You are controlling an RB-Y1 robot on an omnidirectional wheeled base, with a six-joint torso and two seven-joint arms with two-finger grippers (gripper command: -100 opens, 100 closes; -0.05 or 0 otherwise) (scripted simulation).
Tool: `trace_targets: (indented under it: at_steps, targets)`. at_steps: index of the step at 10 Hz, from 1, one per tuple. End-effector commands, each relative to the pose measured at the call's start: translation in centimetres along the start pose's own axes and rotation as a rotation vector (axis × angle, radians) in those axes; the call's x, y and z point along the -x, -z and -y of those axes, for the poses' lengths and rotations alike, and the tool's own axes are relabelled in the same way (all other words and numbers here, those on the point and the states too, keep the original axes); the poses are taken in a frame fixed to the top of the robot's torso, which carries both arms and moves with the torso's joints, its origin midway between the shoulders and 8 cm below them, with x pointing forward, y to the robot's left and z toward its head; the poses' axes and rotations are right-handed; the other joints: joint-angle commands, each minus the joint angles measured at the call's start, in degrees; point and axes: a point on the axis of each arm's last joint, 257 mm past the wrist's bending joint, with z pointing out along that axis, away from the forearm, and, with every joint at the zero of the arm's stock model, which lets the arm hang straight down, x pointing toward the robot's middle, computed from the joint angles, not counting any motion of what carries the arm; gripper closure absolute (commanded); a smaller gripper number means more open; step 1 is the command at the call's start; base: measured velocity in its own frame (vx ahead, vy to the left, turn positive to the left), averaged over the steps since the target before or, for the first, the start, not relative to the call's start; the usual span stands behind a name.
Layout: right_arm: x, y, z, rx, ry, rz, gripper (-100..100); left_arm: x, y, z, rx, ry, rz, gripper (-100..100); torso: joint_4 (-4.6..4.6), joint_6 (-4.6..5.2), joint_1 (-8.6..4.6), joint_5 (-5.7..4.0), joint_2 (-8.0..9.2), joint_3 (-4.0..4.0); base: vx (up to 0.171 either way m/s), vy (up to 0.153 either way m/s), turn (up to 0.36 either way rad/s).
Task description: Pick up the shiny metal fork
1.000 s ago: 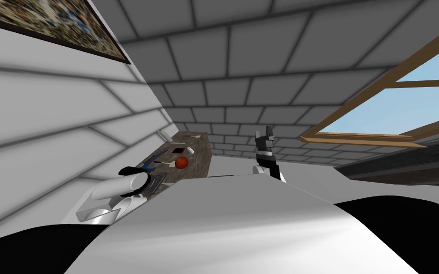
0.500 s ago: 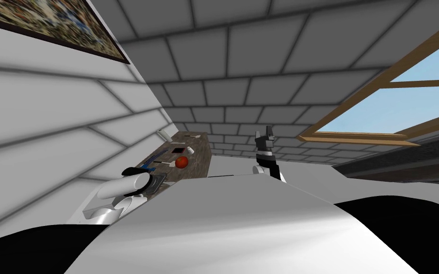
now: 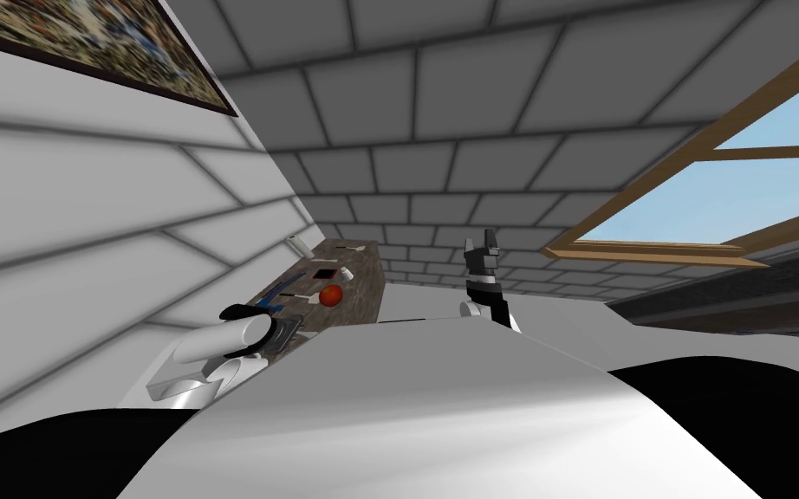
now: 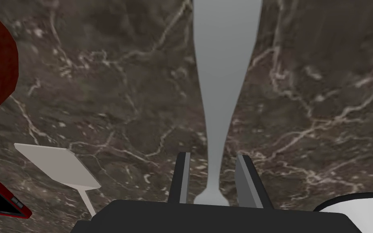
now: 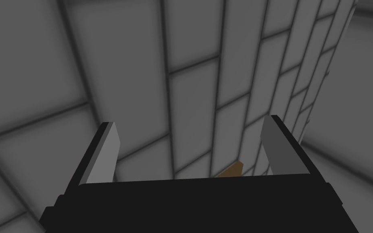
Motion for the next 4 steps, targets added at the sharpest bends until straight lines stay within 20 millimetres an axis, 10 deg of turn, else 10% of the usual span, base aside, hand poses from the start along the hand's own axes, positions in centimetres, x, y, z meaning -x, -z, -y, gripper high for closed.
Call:
trace_targets:
  at_steps: [1, 3, 4]
  targets:
    - [0.0, 0.0, 0.0, 0.0, 0.0, 0.0, 0, -0.08, 0.9, 0.03, 0.0, -0.007, -0.002, 100, 0.0, 0.0, 0.0, 0.0, 0.0, 0.0, 0.019, -0.007, 0.05]
    - [0.0, 0.0, 0.0, 0.0, 0.0, 0.0, 0, -0.04, 1.05, -0.06, -0.001, -0.008, -0.001, 100, -0.01, 0.02, -0.04, -0.01, -0.03, -0.02, 0.017, -0.006, 0.021]
    - [0.0, 0.0, 0.0, 0.0, 0.0, 0.0, 0, -0.05, 1.11, -0.09, 0.001, -0.009, -0.002, 0, -0.01, 0.03, -0.01, 0.01, -0.01, -0.01, 0.0, 0.0, 0.0]
